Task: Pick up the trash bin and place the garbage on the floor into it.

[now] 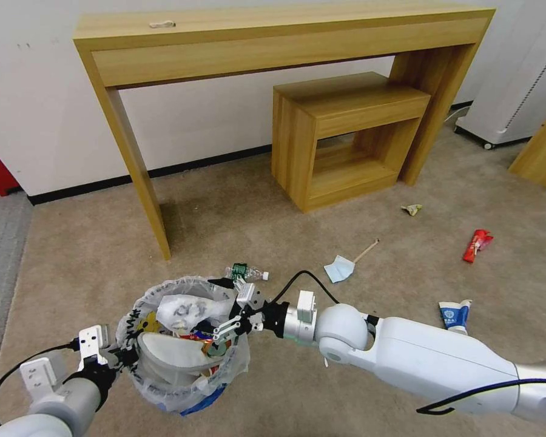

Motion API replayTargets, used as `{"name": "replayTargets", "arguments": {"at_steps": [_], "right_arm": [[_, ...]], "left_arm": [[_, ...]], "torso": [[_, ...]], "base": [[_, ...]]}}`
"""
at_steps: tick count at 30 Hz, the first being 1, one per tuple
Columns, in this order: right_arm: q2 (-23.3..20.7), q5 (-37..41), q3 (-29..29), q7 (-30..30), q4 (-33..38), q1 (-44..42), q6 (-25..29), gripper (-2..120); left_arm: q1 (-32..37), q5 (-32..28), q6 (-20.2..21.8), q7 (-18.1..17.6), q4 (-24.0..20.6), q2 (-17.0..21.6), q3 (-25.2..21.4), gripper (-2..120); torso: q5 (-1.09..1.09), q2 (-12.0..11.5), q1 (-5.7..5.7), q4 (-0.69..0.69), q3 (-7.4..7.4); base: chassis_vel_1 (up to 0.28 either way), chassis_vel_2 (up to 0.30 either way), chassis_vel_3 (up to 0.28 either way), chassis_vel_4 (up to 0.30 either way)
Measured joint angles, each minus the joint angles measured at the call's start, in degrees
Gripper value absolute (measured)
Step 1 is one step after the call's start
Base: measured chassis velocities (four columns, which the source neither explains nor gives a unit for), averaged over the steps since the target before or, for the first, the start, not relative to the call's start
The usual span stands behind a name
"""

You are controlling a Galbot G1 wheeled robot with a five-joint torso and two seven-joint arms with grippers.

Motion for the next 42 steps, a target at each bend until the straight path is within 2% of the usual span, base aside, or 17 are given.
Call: {"name": "replayTargets", "arguments": {"at_steps": [17, 42], "right_arm": [[-1.1, -2.7, 1.6, -0.2, 0.1, -1.2, -0.9, 100], [0.4, -7.4, 1.3, 0.8, -1.4, -3.7, -0.9, 100]], "left_arm": [[0.2, -0.2, 0.1, 0.2, -0.8, -0.3, 0.1, 0], [0.0, 0.2, 0.2, 0.9, -0.3, -0.2, 0.6, 0]], "torso": [[0.01, 0.0, 0.0, 0.0, 0.0], [0.0, 0.0, 0.0, 0.0, 0.0]], "base": [[0.0, 0.0, 0.0, 0.0], [0.0, 0.0, 0.0, 0.0]]}}
